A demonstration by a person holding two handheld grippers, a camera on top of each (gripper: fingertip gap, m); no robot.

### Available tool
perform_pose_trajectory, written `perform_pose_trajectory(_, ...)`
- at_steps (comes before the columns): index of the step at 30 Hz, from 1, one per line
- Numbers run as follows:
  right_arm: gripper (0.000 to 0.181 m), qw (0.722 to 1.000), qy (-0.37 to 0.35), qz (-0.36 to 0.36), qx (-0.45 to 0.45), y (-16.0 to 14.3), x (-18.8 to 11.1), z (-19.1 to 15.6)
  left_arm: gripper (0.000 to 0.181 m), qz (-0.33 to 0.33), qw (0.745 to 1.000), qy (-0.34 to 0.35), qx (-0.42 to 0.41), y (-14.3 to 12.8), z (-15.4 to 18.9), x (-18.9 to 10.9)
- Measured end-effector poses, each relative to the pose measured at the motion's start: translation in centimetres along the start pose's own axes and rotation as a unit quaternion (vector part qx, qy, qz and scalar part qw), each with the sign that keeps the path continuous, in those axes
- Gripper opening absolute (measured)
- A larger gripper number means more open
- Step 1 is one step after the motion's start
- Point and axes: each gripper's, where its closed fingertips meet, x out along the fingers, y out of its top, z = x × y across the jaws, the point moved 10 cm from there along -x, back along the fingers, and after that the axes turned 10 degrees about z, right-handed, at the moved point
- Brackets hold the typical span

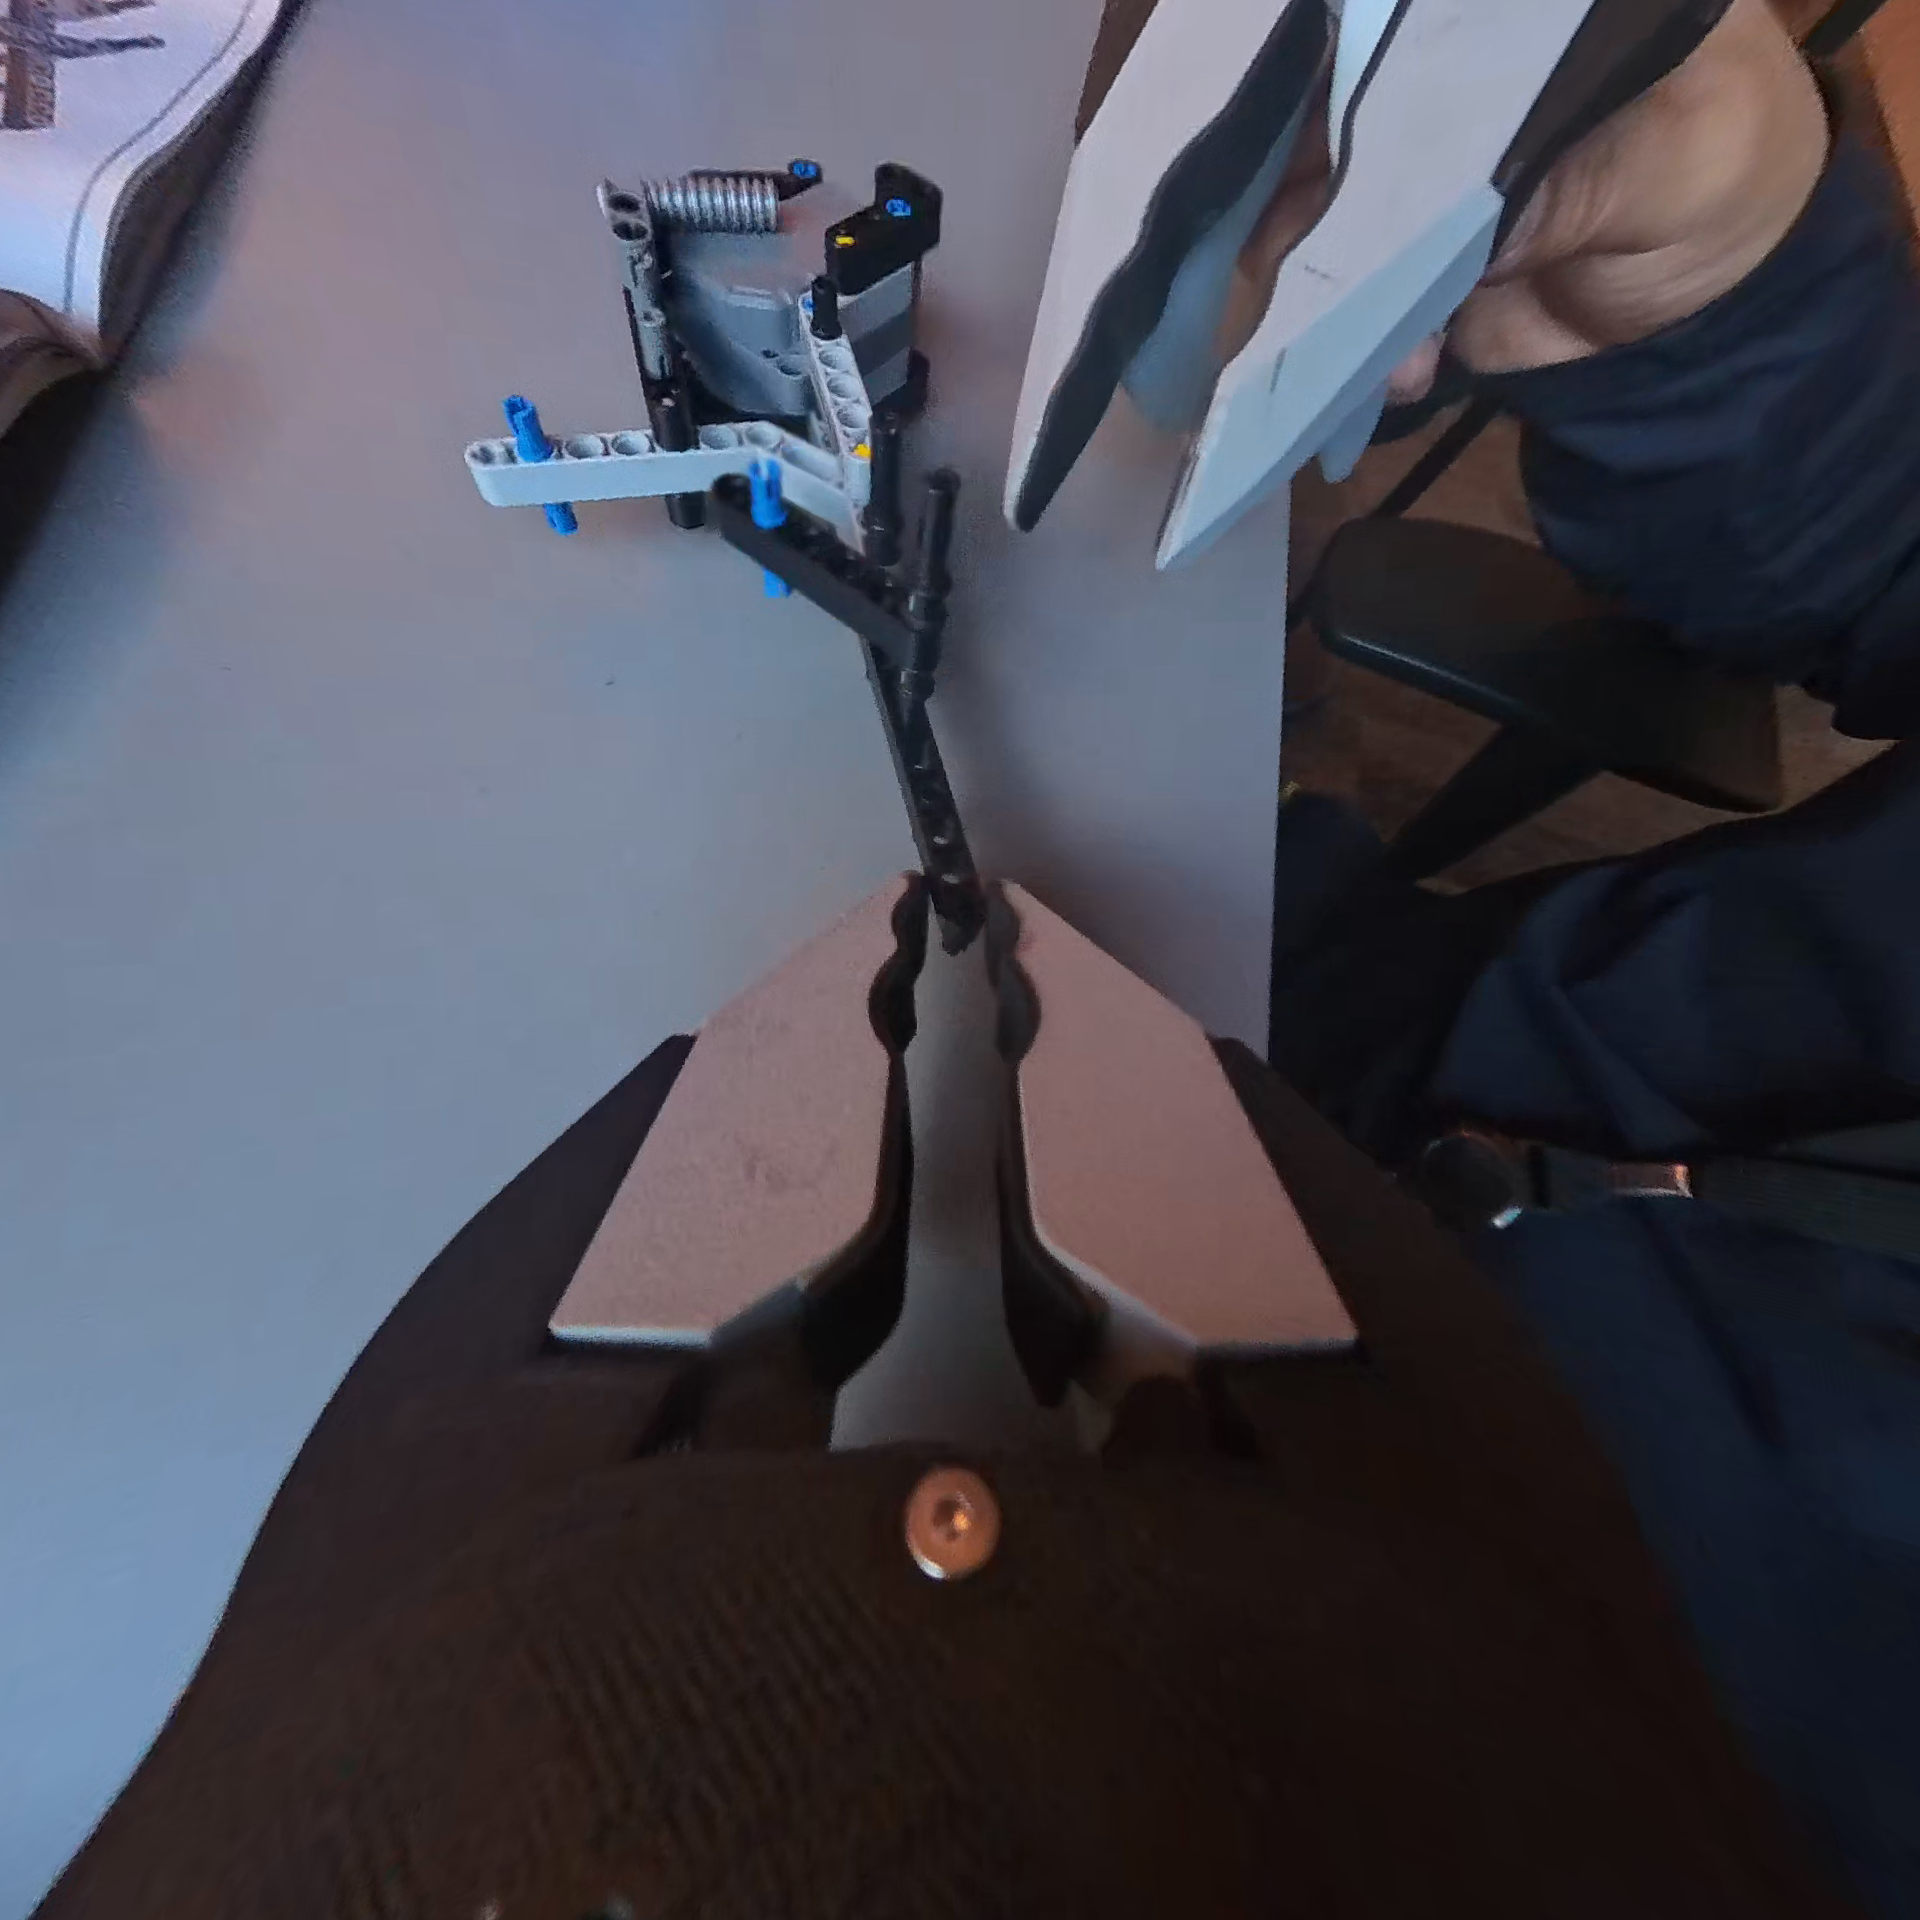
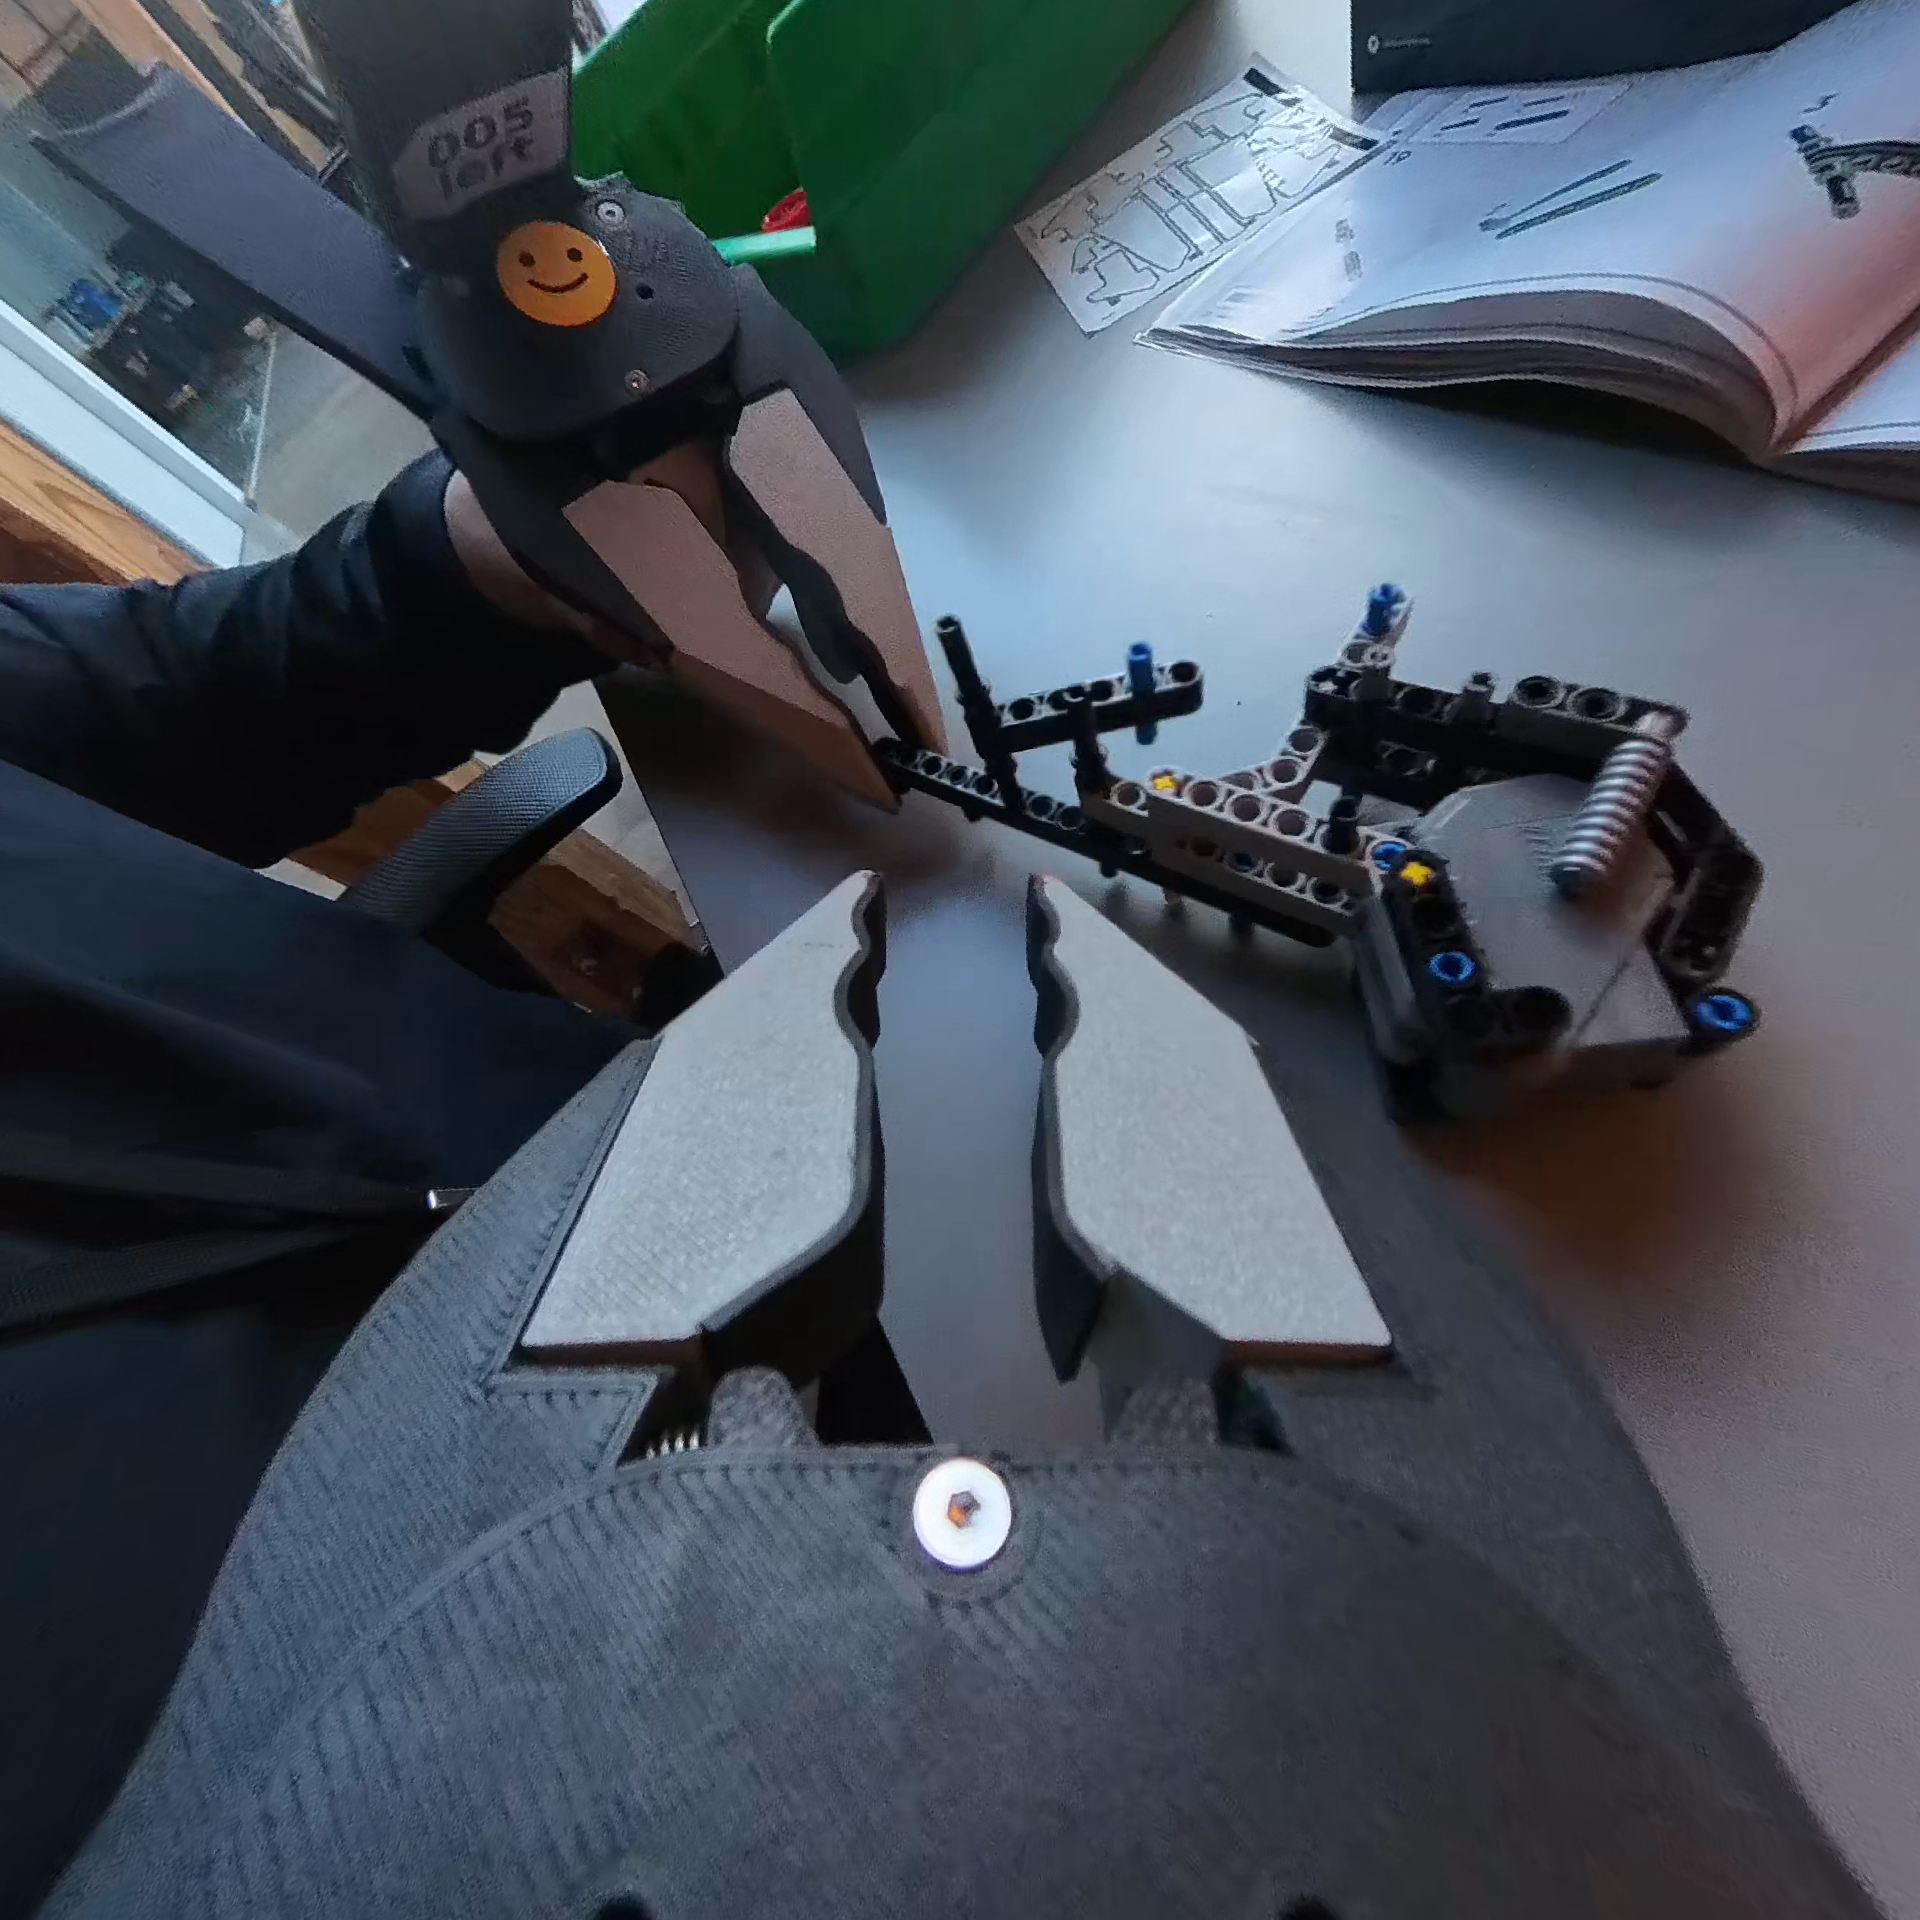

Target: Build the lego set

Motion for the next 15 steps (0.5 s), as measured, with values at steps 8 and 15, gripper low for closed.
perform_pose_trajectory(8,0.024,1.0,0.008,0.005,0.028,-0.2,0.2,0.9,0.005,0.042,0.974,0.117,0.19,1.7,1.2,-0.6)
perform_pose_trajectory(15,0.031,0.997,0.03,0.05,0.043,0.6,-0.1,1.0,0.006,0.013,0.864,0.234,0.445,1.5,3.3,-0.4)
